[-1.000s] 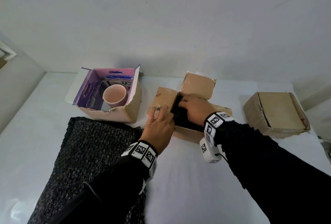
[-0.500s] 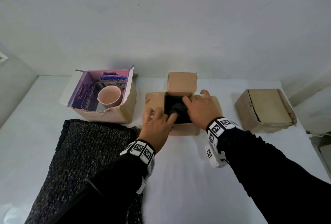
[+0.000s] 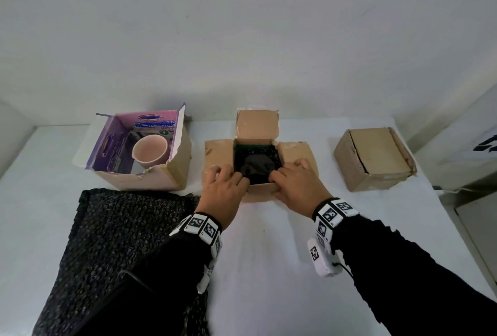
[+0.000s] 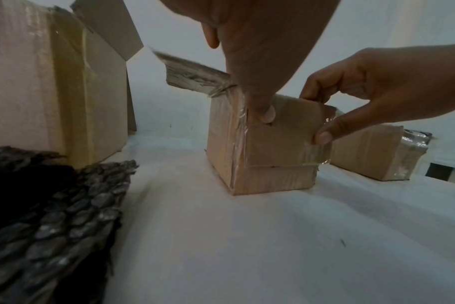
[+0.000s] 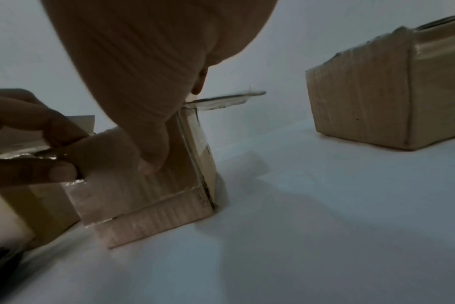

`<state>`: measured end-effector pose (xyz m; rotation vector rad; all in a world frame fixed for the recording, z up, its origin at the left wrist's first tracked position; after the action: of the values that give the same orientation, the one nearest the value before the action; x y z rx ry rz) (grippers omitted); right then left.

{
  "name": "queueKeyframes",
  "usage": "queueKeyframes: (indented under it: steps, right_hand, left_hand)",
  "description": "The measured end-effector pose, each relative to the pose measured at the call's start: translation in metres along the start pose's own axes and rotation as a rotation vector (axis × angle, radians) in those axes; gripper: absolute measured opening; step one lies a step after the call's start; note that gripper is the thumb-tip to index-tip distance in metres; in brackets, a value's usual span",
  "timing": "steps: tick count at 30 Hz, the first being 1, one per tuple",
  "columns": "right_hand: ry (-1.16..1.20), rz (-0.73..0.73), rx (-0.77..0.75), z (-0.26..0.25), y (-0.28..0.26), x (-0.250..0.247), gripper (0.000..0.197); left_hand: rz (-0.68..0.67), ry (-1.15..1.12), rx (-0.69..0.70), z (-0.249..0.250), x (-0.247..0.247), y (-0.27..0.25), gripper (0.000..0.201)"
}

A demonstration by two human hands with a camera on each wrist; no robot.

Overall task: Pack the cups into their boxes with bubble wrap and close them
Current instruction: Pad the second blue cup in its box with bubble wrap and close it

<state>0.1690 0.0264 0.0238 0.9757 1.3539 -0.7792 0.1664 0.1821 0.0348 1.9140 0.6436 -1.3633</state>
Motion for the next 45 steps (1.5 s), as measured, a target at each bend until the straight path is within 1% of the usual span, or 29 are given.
queueKeyframes:
  steps: [2,6,8,10,12,14,17,19,21,23,25,26,27,28,29,30,31,32,33,35,36,37,39,40,43,44,45]
  right_hand:
    - [-0.045,-0.011,0.015,-0.002,0.003,0.0,0.031]
    - [-0.125,-0.029,0.01,-0.007,0.004,0.002,0.034]
    - [-0.149,-0.041,0.003,-0.007,0.006,0.0,0.03]
    - [-0.141,-0.103,-0.015,-0.01,0.01,0.001,0.023]
    - [-0.124,-0.145,-0.012,-0.011,0.011,0.001,0.021]
    - [-0.1,-0.117,-0.024,-0.014,0.01,0.001,0.021]
    - [-0.026,0.001,-0.022,-0.016,0.003,0.005,0.028]
    - [0.047,0.065,-0.029,-0.013,-0.002,0.007,0.023]
    - [0.12,0.144,0.004,-0.008,-0.009,0.001,0.019]
    - [0.18,0.246,0.066,-0.005,-0.017,-0.009,0.02]
    - [0.209,0.347,0.177,0.001,-0.024,-0.021,0.024]
    - [0.2,0.358,0.24,0.005,-0.026,-0.024,0.033]
    - [0.179,0.313,0.277,0.008,-0.027,-0.023,0.048]
    - [0.148,0.213,0.265,0.008,-0.027,-0.019,0.069]
    - [0.102,0.087,0.209,0.007,-0.028,-0.011,0.09]
    - [0.04,-0.027,0.138,0.004,-0.029,-0.002,0.106]
    - [-0.027,-0.103,0.074,0.002,-0.031,0.005,0.115]
    - [-0.067,-0.136,0.048,0.001,-0.032,0.009,0.117]
    - [-0.071,-0.109,0.058,0.002,-0.031,0.007,0.113]
    - [-0.03,0.028,0.099,0.006,-0.031,-0.004,0.091]
    - [-0.007,0.065,0.118,0.008,-0.031,-0.009,0.083]
    - [0.019,0.08,0.143,0.011,-0.032,-0.012,0.08]
    - [0.102,0.114,0.235,0.02,-0.034,-0.015,0.085]
    - [0.158,0.158,0.284,0.026,-0.035,-0.018,0.089]
    - [0.313,0.307,0.381,0.037,-0.036,-0.027,0.095]
    - [0.348,0.336,0.393,0.037,-0.035,-0.03,0.096]
    - [0.385,0.355,0.394,0.036,-0.033,-0.033,0.097]
  left_hand:
    - [-0.019,0.02,0.007,0.001,-0.001,0.002,0.012]
    - [-0.049,0.035,0.029,0.001,0.0,0.005,0.016]
    - [-0.067,0.035,0.028,0.0,0.001,0.007,0.019]
    - [-0.089,0.037,0.022,-0.003,0.002,0.009,0.02]
    - [-0.11,0.056,0.02,-0.007,0.005,0.012,0.018]
    - [-0.112,0.053,0.019,-0.009,0.006,0.012,0.015]
    - [-0.092,0.027,0.012,-0.008,0.006,0.009,0.014]
    - [-0.055,-0.017,-0.017,-0.01,0.006,0.006,0.014]
    - [0.016,-0.091,-0.086,-0.017,0.003,0.003,0.018]
    - [0.072,-0.172,-0.177,-0.024,0.001,-0.004,0.031]
    - [0.068,-0.242,-0.323,-0.032,0.002,-0.013,0.05]
    - [0.054,-0.283,-0.42,-0.038,0.004,-0.018,0.058]
    - [0.039,-0.336,-0.517,-0.043,0.006,-0.022,0.064]
    - [0.024,-0.412,-0.605,-0.048,0.008,-0.026,0.071]
    - [0.011,-0.534,-0.685,-0.052,0.012,-0.029,0.076]
    - [0.009,-0.69,-0.758,-0.056,0.015,-0.032,0.08]
    - [0.01,-0.842,-0.818,-0.059,0.019,-0.034,0.081]
    - [0.009,-0.945,-0.861,-0.063,0.022,-0.035,0.08]
    - [0.01,-0.983,-0.869,-0.066,0.022,-0.034,0.077]
    - [0.052,-0.952,-0.791,-0.071,0.015,-0.029,0.066]
    - [0.084,-0.929,-0.731,-0.071,0.009,-0.025,0.06]
    - [0.113,-0.915,-0.667,-0.069,0.003,-0.02,0.054]
    - [0.148,-0.909,-0.516,-0.06,-0.007,-0.01,0.048]
    - [0.142,-0.901,-0.435,-0.053,-0.011,-0.005,0.049]
    - [0.028,-0.789,-0.227,-0.032,-0.004,0.005,0.066]
    - [0.002,-0.727,-0.171,-0.029,-0.002,0.007,0.071]
    - [0.008,-0.68,-0.12,-0.028,-0.003,0.009,0.072]
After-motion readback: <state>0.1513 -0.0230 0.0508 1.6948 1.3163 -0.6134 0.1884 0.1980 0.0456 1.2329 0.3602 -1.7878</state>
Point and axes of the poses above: each hand's wrist, its own y-axis towards the middle knuckle, its own x-axis out of the palm, z = x × y, the point moved 6 cm from there along y, towards the middle knuckle, and after that the axes turned 2 degrees about x, right-handed, at the moved point
